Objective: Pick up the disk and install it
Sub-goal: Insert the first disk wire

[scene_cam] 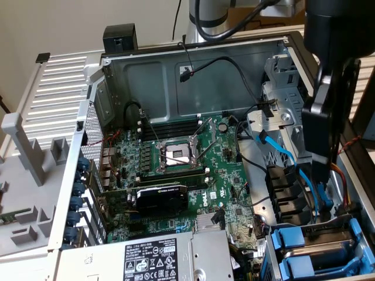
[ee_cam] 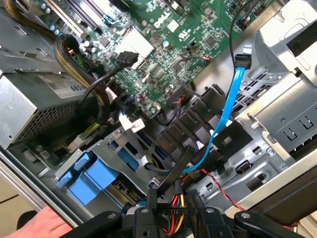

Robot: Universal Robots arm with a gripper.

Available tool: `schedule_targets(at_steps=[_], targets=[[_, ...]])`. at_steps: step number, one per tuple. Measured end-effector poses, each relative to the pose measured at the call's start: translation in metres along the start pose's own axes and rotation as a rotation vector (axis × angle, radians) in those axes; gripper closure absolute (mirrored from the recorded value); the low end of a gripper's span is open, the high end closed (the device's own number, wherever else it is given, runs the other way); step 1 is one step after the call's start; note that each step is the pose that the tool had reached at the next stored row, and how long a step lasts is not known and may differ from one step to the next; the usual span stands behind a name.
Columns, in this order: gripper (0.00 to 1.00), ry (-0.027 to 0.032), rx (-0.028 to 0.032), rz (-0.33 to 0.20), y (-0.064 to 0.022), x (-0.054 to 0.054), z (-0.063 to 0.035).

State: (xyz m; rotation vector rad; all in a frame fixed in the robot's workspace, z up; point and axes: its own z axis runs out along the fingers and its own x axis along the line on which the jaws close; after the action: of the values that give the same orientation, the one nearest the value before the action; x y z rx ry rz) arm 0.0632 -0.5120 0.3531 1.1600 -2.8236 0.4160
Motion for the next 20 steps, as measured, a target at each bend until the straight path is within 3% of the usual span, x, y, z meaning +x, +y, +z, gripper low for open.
schedule_targets(at_steps=[12,17,20], targets=[[0.65,-0.0006,0.0045,0.057,0.0007,-0.0005,0.0035],[0.65,0.0028,0.0038,0.081,0.0007,-0.0004,0.0037],[0.65,0.0061,0.0068,0.096,0.0007,-0.0005,0.0038]])
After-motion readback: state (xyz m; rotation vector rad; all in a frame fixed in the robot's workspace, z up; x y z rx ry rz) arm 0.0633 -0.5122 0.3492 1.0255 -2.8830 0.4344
